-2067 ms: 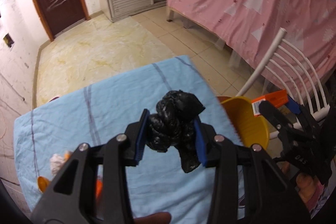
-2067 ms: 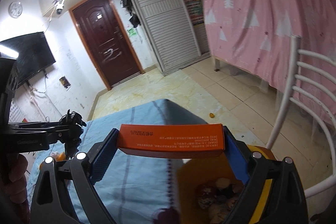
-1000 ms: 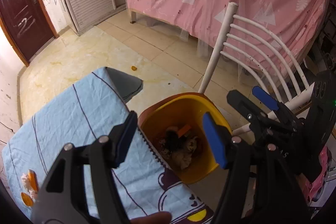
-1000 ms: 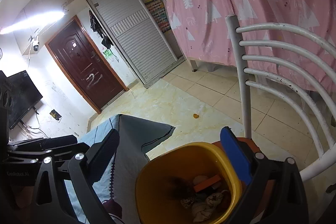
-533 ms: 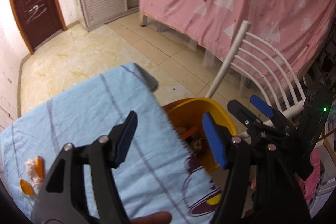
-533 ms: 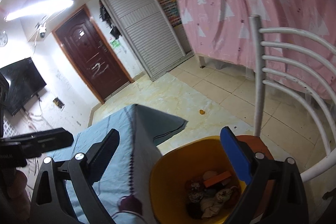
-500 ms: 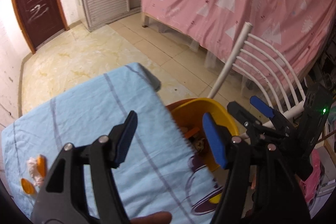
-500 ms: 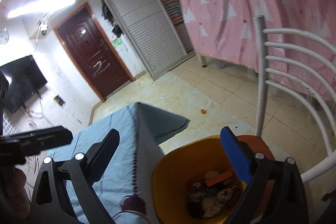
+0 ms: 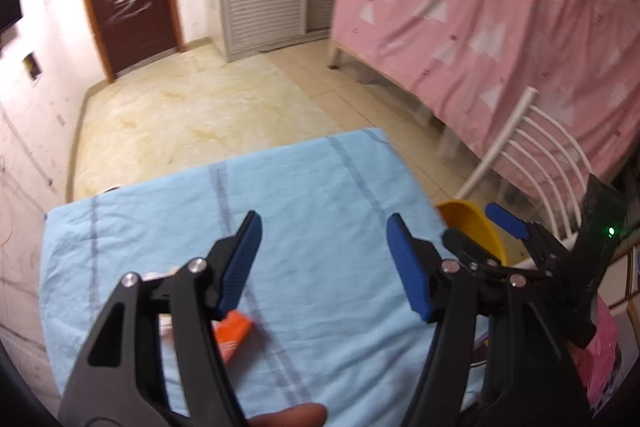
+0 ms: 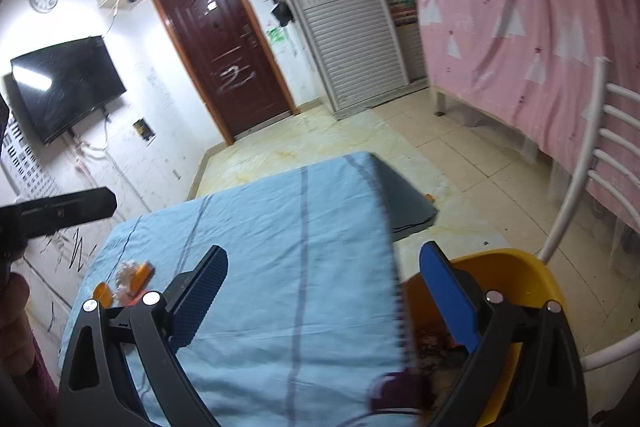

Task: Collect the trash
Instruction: 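Move both tools back over the bedsheet toward the orange cup and crown-printed box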

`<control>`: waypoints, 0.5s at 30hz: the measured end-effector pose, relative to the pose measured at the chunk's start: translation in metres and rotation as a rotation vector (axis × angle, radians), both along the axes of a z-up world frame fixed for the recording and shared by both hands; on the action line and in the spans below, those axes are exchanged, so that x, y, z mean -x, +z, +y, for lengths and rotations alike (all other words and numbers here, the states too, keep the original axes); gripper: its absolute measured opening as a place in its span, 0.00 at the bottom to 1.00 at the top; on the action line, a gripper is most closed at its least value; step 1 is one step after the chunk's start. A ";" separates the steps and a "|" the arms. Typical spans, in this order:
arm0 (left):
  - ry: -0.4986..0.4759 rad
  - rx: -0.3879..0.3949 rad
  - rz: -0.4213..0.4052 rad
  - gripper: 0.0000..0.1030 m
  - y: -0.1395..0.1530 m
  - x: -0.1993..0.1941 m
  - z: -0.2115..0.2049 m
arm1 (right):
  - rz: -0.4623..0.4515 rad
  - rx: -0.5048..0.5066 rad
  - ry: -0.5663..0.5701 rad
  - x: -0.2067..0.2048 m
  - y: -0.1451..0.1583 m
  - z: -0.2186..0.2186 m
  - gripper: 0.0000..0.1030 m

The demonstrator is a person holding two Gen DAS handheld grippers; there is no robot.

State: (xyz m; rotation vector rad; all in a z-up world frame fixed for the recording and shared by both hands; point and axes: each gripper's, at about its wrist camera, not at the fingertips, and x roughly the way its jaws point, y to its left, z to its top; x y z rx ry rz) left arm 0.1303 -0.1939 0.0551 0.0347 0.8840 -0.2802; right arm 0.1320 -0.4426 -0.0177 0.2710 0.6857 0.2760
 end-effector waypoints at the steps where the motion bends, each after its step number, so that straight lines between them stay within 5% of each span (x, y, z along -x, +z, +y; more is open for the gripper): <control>1: 0.014 0.003 0.002 0.60 0.000 -0.001 0.008 | 0.001 0.003 0.008 -0.001 0.000 0.006 0.87; 15: 0.184 0.028 0.022 0.65 -0.010 0.013 0.119 | 0.025 0.060 0.194 -0.002 0.000 0.105 0.87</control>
